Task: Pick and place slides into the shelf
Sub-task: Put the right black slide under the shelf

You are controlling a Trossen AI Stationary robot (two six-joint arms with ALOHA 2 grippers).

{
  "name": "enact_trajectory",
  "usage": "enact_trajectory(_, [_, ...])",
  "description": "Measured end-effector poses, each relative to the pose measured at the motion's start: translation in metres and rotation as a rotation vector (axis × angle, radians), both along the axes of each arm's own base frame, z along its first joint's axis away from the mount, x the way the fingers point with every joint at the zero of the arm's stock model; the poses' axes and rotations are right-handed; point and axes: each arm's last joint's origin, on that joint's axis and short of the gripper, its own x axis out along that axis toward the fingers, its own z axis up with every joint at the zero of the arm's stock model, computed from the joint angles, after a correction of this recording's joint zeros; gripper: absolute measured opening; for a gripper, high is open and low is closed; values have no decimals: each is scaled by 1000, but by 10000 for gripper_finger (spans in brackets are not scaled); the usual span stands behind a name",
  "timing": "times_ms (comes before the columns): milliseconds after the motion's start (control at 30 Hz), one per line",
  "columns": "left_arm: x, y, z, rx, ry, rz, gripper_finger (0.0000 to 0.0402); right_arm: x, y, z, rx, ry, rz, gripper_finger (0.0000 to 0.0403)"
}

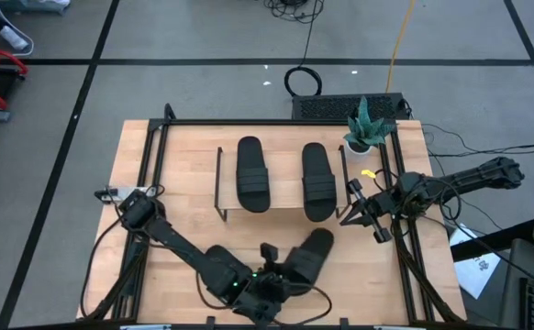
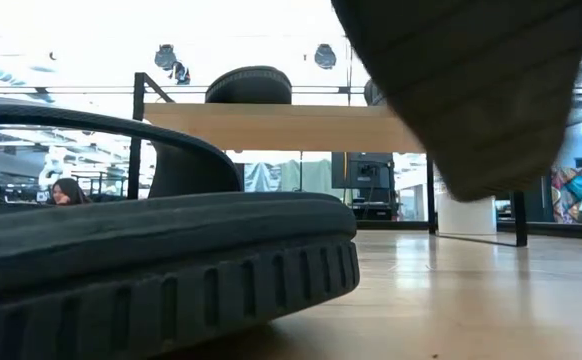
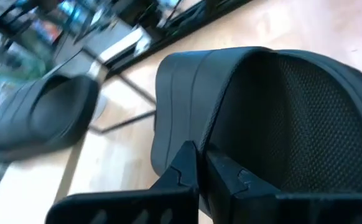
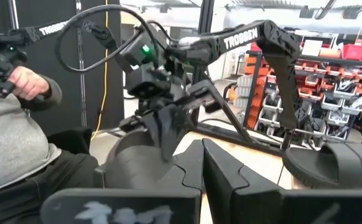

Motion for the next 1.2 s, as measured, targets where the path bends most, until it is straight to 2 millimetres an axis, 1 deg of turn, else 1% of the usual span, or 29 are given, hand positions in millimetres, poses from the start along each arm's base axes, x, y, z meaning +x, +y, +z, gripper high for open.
enact_trajectory(100, [-7,-2,4,-17,4,74,1,0,0,1,3,-12,0,0])
enact_trajectory(167, [-8,-1,2,-37,7,113,0,0,0,2,5,-22,0,0])
enact_trajectory(333, [-2,13,-5,-39,-10,184,0,0,0,3,6,-27,0,0])
enact_trajectory(433, [7,25,-12,-2,-10,225,0,0,0,3,6,-28,0,0])
enact_trajectory(700, [37,66,-38,21,71,282,0,0,0,2,6,-27,0,0])
enact_trajectory(767, [44,75,-44,18,65,301,0,0,0,3,6,-29,0,0])
enact_trajectory(833, [50,81,-50,20,79,295,0,0,0,3,6,-28,0,0])
enact_trajectory(933, [59,87,-55,-32,89,257,0,0,0,3,8,-25,1,0])
enact_trajectory(1033, [63,92,-55,-100,100,235,0,0,0,3,9,-26,0,0])
enact_trajectory(1200, [66,95,-56,-208,127,184,4,0,0,3,9,-26,1,0])
